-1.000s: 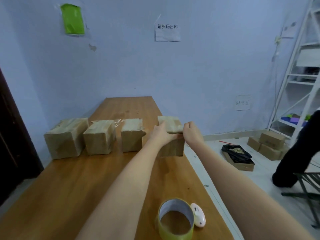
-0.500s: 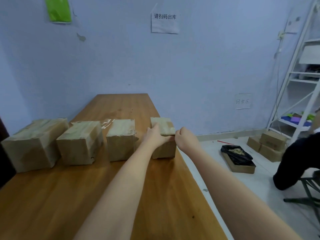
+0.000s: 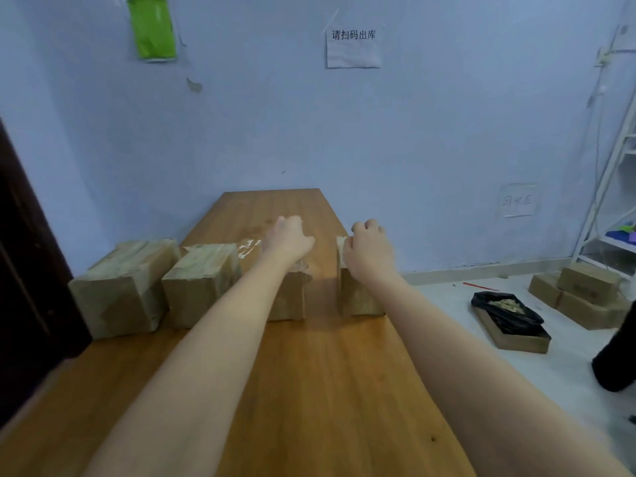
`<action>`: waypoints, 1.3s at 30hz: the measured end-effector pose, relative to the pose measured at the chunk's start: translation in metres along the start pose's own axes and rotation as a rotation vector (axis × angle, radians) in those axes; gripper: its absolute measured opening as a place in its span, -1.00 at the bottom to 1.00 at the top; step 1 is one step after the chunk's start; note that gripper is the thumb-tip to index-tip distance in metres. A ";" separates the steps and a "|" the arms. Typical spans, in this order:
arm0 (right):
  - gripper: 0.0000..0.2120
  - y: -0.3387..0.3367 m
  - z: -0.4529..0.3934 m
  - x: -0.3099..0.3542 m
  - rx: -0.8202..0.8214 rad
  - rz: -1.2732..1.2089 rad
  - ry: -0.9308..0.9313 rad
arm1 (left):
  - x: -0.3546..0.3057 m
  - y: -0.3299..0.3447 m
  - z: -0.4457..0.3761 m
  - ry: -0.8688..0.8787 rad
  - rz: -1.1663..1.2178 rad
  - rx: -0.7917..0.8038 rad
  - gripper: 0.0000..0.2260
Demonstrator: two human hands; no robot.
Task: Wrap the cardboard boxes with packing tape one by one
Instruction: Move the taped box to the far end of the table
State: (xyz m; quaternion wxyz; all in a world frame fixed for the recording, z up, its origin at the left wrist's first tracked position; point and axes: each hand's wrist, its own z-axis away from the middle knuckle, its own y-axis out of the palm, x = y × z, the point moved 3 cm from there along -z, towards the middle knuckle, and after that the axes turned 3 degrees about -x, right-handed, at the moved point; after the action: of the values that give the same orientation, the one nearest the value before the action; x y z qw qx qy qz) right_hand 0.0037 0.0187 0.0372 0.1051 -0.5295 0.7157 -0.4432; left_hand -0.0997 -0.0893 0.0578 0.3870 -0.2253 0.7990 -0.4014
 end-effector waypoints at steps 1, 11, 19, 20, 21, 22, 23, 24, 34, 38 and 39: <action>-0.75 0.003 0.000 0.014 0.015 -0.031 -0.034 | 0.011 -0.009 0.001 -0.018 -0.023 -0.066 -0.65; -0.56 0.071 0.018 0.071 0.408 -0.350 0.226 | 0.080 0.018 0.021 -0.285 0.034 0.160 -0.50; -0.57 0.070 0.025 0.072 0.460 -0.585 0.354 | 0.079 0.009 0.037 -0.280 0.135 0.134 -0.53; -0.57 0.065 0.026 0.074 0.463 -0.587 0.353 | 0.077 0.003 0.041 -0.276 0.133 0.130 -0.53; -0.57 0.058 0.027 0.077 0.462 -0.587 0.348 | 0.074 -0.004 0.045 -0.267 0.129 0.124 -0.52; -0.57 0.049 0.028 0.081 0.456 -0.585 0.340 | 0.071 -0.013 0.049 -0.258 0.126 0.114 -0.51; -0.56 0.040 0.030 0.085 0.446 -0.581 0.329 | 0.067 -0.022 0.054 -0.247 0.126 0.102 -0.51; -0.55 0.029 0.032 0.088 0.433 -0.576 0.319 | 0.062 -0.033 0.059 -0.238 0.123 0.090 -0.50; -0.60 -0.064 0.133 0.105 0.296 -0.627 0.269 | 0.032 -0.103 0.183 -0.259 0.200 0.108 -0.45; -0.61 -0.090 0.199 0.103 0.287 -0.727 0.252 | 0.033 -0.119 0.254 -0.237 0.218 0.096 -0.46; -0.62 -0.096 0.215 0.103 0.290 -0.763 0.256 | 0.035 -0.123 0.271 -0.233 0.231 0.092 -0.46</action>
State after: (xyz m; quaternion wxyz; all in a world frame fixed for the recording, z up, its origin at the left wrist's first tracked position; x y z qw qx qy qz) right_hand 0.1582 -0.1864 0.0158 -0.0829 -0.6766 0.4062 -0.6085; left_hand 0.1019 -0.3101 0.0401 0.5307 -0.1589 0.7499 -0.3616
